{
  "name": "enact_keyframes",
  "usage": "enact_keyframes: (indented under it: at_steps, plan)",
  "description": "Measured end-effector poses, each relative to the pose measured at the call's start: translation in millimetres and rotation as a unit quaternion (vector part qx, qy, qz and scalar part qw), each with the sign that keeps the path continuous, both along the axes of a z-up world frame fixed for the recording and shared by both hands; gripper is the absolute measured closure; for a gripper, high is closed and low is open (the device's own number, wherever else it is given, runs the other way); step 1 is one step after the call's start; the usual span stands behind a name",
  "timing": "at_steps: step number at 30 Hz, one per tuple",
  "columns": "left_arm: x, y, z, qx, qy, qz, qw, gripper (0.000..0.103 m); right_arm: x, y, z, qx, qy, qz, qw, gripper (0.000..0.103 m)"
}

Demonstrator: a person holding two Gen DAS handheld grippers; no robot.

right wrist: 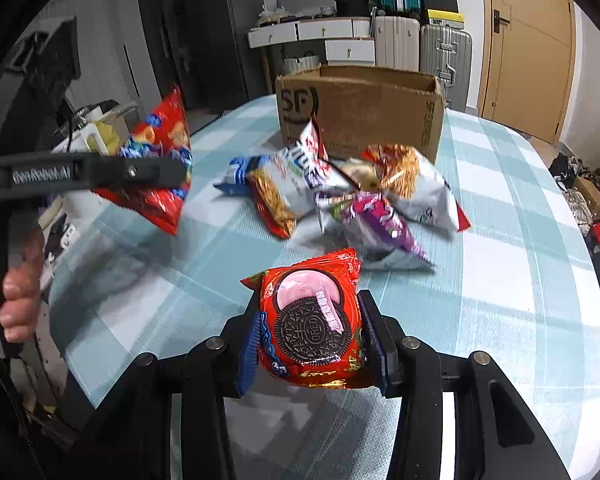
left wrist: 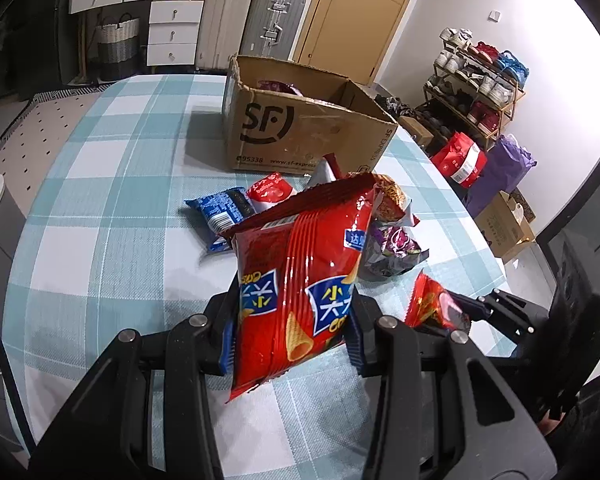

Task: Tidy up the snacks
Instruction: 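Carry the chip bag and Oreo pack toward the cardboard box with both tools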

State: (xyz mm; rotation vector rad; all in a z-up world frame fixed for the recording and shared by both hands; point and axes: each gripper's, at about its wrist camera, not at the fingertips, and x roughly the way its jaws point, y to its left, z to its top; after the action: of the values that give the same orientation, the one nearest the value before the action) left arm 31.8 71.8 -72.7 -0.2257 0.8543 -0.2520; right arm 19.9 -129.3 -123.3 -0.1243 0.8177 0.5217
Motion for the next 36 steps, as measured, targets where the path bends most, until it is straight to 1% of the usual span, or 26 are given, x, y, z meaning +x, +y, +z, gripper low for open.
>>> enact_keyframes:
  at_steps: [6, 14, 20, 26, 29, 36]
  plan:
    - [11.0, -4.6, 6.4, 0.001, -0.003, -0.009, 1.0000, 0.064, 9.3, -5.9, 20.1, 0.033, -0.008, 0.000, 0.999, 0.058]
    - [31.0, -7.1, 22.5, 0.003, -0.011, -0.016, 0.9998, 0.064, 29.1, -9.4, 51.4, 0.060, -0.025, 0.004, 0.998, 0.058]
    - [54.4, -14.1, 36.8, 0.008, -0.013, -0.027, 0.9995, 0.064, 46.3, -7.1, 73.5, 0.069, -0.040, 0.014, 0.997, 0.058]
    - [76.3, -15.3, 51.5, -0.006, -0.017, -0.027, 0.9995, 0.064, 65.4, -2.3, 95.8, 0.071, -0.061, 0.023, 0.995, 0.058]
    - [87.9, -17.4, 60.0, -0.009, -0.019, -0.028, 0.9994, 0.064, 78.0, -1.5, 106.8, 0.080, -0.064, 0.027, 0.994, 0.058]
    - [120.9, -21.4, 78.9, -0.003, -0.023, -0.032, 0.9992, 0.064, 113.5, 3.0, 129.3, 0.077, -0.073, 0.027, 0.994, 0.058]
